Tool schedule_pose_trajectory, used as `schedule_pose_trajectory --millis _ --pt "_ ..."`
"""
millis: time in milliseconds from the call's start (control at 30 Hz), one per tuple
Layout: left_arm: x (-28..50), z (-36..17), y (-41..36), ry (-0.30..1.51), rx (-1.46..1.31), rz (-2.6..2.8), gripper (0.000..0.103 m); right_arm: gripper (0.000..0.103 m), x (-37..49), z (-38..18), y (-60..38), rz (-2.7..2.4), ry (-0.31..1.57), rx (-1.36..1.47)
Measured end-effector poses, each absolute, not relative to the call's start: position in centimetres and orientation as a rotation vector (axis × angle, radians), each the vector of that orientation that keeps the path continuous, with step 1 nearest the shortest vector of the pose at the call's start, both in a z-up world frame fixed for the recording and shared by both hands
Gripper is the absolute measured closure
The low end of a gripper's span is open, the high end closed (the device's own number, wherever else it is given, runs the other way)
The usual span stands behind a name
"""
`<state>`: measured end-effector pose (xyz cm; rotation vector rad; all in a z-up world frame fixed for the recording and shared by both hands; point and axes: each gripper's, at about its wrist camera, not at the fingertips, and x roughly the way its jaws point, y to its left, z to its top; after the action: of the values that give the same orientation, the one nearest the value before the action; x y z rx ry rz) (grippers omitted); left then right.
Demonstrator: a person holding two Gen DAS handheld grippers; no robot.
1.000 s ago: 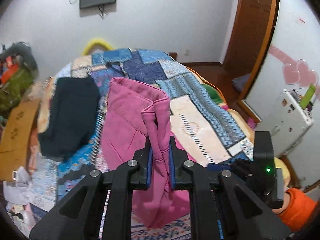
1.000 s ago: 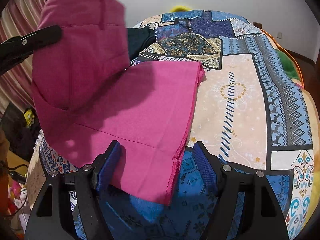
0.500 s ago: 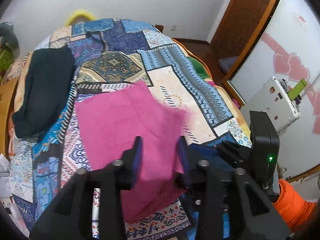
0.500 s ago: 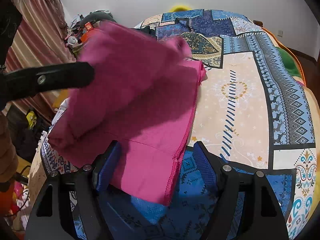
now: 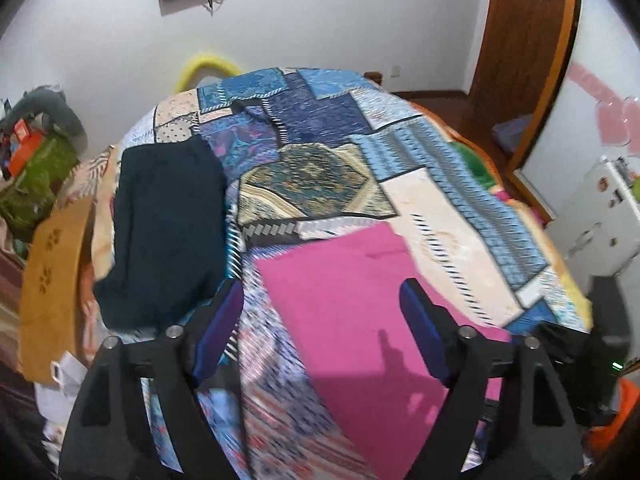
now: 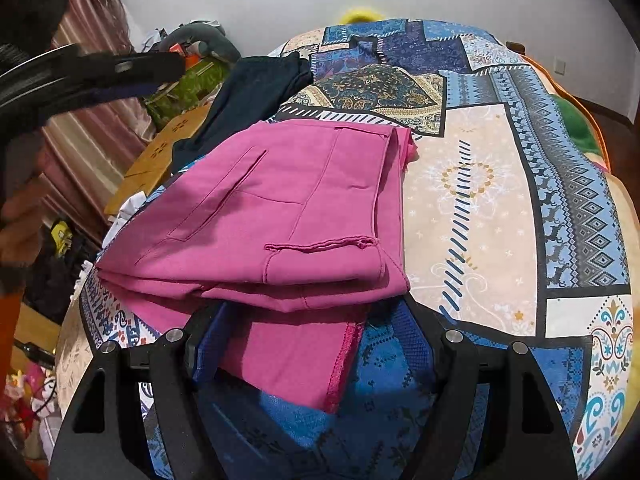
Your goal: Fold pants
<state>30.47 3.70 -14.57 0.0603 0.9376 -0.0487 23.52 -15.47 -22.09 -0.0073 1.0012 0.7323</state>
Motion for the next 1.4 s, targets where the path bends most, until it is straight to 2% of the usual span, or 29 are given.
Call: schedule_pose_trajectory --millis 167,433,500,533,567,1000,1167,1300,1333,1400 --pt "35.2 -17.2 5.1 1.014 0.109 -0.026 0.019 0.032 23.6 -22.1 -15.6 0.736 1.005 -0.007" --pt "41.6 -24.7 5.3 1.204 0.208 -0.007 0.018 0.032 23.8 -22.1 -15.7 0.739 1.013 -0.009" --pt "42.3 -26.5 5.5 1.242 0.23 0.008 0.014 0.032 24.0 -22.2 -15.9 0.737 1.018 -0.004" --pt "42.4 -27.0 5.9 1.243 0.225 0.017 0.008 0.032 24.1 -22.3 -16.0 0.737 1.021 -0.001" --pt "42.4 -27.1 6.2 1.238 0.216 0.022 0.003 0.032 24.2 -22.3 -16.2 0.733 1.024 0.001" --pt "34.1 -24.8 10.3 1.219 0.137 0.014 0.003 0.031 26.4 -21.2 -21.8 0.535 0.999 -0.009" --pt "31.1 -24.3 9.2 1.217 0.047 -0.017 0.003 0.031 26.3 -19.9 -22.6 0.509 0.962 0.013" --pt "29.7 -23.5 6.9 1.153 0.123 -0.019 0.003 0.031 26.6 -19.8 -22.2 0.513 0.951 0.034" --pt "29.6 -23.4 6.4 1.135 0.153 -0.011 0.005 0.032 26.8 -19.9 -22.0 0.513 0.951 0.035" --pt "29.3 -23.0 5.6 1.111 0.186 -0.02 0.019 0.032 27.5 -20.4 -21.5 0.52 0.963 0.038"
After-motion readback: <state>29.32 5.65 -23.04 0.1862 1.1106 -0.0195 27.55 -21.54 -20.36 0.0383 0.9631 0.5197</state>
